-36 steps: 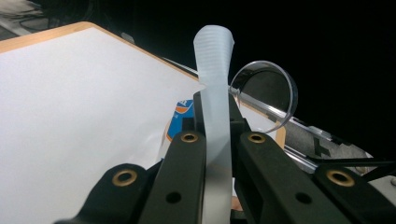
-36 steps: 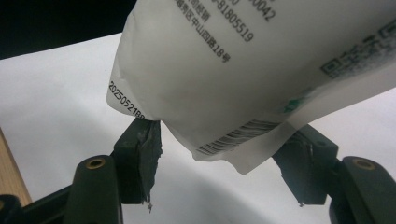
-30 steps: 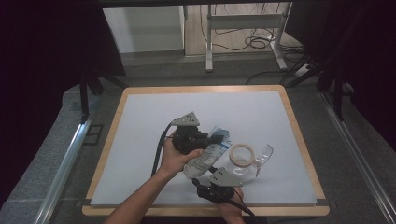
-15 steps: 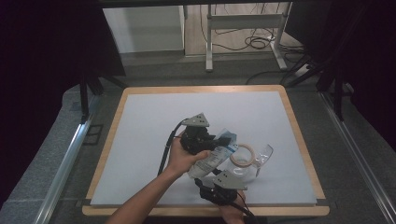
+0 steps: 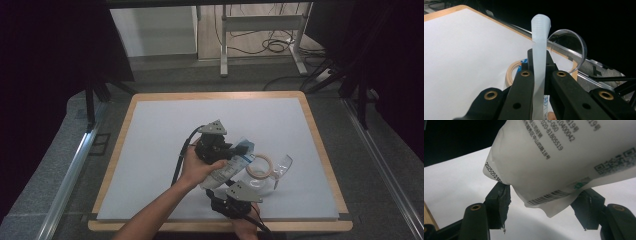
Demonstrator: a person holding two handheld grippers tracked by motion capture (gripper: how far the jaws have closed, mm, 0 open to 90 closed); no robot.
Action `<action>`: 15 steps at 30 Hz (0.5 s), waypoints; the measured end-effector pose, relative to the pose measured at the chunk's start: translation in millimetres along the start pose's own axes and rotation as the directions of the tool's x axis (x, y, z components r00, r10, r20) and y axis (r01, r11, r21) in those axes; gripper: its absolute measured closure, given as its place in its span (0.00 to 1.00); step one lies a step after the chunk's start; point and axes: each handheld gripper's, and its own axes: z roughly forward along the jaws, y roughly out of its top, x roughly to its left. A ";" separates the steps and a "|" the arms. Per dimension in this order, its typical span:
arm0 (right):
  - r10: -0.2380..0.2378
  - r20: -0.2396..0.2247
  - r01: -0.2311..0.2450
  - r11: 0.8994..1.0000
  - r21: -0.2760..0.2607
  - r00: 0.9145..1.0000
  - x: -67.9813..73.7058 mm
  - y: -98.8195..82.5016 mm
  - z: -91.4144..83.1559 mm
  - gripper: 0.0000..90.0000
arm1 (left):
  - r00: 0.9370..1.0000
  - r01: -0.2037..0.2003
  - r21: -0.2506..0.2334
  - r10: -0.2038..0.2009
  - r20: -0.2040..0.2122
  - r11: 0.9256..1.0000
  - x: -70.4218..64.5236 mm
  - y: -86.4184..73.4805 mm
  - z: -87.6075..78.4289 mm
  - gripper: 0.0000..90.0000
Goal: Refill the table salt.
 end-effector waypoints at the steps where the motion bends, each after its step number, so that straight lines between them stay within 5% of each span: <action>1: 0.009 0.005 -0.009 1.000 0.001 1.000 0.3 0.9 0.4 0.41 | 1.000 0.002 0.000 -0.002 0.000 1.000 0.1 0.5 0.5 1.00; 15: 0.045 0.039 -0.044 0.999 -0.020 0.998 -1.4 2.0 3.6 0.41 | 1.000 -0.011 0.026 0.012 -0.015 1.000 -2.6 6.9 10.9 1.00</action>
